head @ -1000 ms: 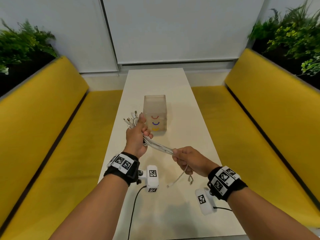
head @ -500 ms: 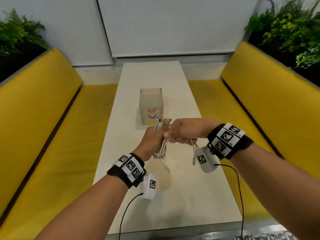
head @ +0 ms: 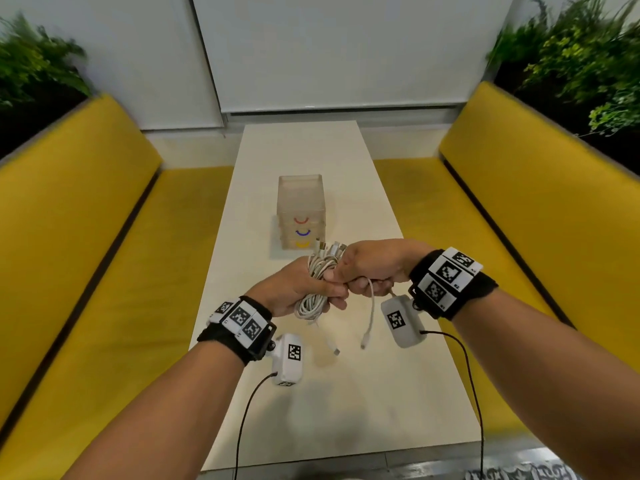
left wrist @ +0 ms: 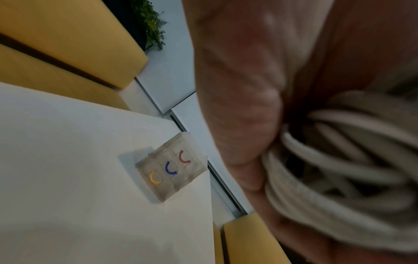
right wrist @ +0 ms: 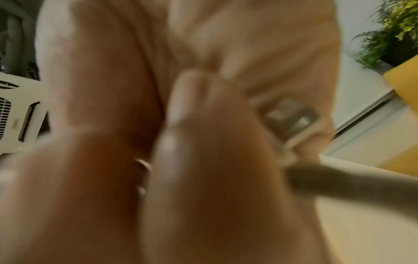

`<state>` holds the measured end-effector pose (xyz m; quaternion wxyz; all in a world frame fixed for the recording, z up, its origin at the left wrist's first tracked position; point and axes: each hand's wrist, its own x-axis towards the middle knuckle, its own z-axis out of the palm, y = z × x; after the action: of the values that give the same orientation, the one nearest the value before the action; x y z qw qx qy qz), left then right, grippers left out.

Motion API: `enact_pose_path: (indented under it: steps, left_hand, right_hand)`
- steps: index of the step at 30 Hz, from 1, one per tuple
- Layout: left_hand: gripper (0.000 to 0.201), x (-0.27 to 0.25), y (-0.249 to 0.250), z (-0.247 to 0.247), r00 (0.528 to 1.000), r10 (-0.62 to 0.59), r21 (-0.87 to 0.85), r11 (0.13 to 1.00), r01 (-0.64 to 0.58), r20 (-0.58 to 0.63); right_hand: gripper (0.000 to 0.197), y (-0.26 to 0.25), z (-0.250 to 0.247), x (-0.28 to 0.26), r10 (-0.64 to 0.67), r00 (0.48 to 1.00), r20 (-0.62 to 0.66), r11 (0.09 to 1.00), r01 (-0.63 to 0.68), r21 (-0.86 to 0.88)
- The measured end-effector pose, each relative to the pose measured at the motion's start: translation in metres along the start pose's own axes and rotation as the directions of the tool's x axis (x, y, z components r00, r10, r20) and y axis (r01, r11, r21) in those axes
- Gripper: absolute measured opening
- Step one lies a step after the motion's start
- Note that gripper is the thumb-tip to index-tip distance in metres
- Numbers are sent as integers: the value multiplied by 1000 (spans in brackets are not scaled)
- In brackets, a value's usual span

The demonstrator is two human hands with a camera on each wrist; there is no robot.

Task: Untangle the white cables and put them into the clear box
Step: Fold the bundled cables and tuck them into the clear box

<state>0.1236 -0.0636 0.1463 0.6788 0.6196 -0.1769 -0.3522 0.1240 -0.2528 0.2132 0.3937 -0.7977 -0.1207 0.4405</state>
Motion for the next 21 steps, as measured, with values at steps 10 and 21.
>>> enact_pose_path:
  steps: [10,21]
  left_hand:
    - [18,2,14,-12,987,48,303,953,0,-152]
    - [8,31,-11,-7,609,322,298,944,-144,-725]
  right_hand:
    - [28,26,-10,1,-51,993,-109,982,70,173]
    - [29,13,42,42,137,756,-640,593,455,664]
